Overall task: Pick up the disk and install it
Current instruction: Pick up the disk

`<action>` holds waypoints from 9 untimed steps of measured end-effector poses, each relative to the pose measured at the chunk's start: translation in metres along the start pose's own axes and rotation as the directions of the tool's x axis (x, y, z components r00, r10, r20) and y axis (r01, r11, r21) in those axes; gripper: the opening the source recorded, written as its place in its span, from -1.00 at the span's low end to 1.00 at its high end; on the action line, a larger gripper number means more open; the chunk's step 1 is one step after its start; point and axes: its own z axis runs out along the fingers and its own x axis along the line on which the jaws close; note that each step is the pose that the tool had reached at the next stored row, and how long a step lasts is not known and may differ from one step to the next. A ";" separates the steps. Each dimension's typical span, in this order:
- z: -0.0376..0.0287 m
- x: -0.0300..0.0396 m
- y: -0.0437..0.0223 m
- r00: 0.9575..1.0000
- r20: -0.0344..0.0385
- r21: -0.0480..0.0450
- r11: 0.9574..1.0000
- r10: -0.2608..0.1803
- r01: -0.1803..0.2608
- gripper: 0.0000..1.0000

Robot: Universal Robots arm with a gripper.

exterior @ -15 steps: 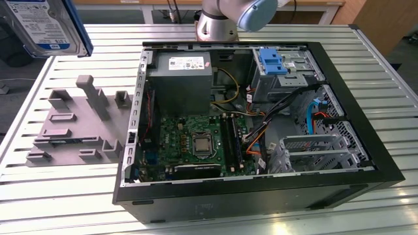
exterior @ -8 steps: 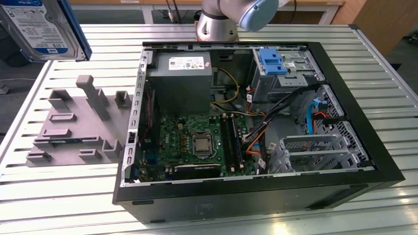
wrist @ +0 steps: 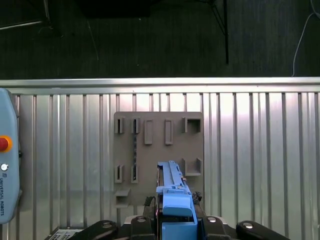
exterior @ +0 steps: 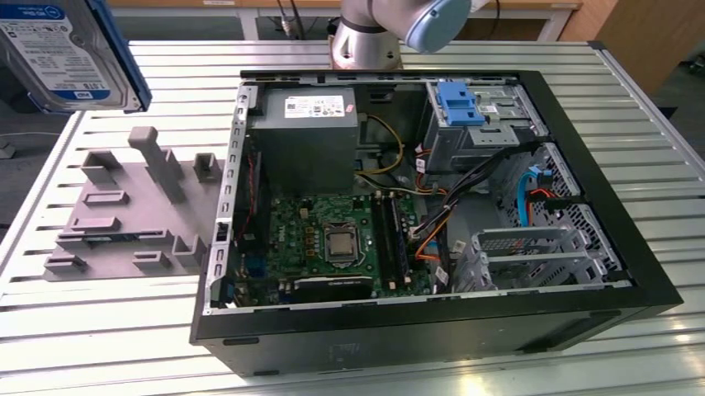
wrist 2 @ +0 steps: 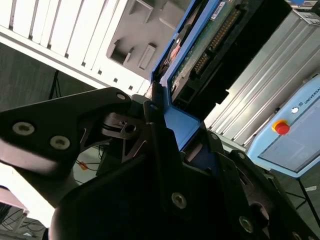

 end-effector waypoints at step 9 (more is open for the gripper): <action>0.0001 0.0002 -0.0006 1.000 0.000 0.000 1.000 0.000 0.000 -0.27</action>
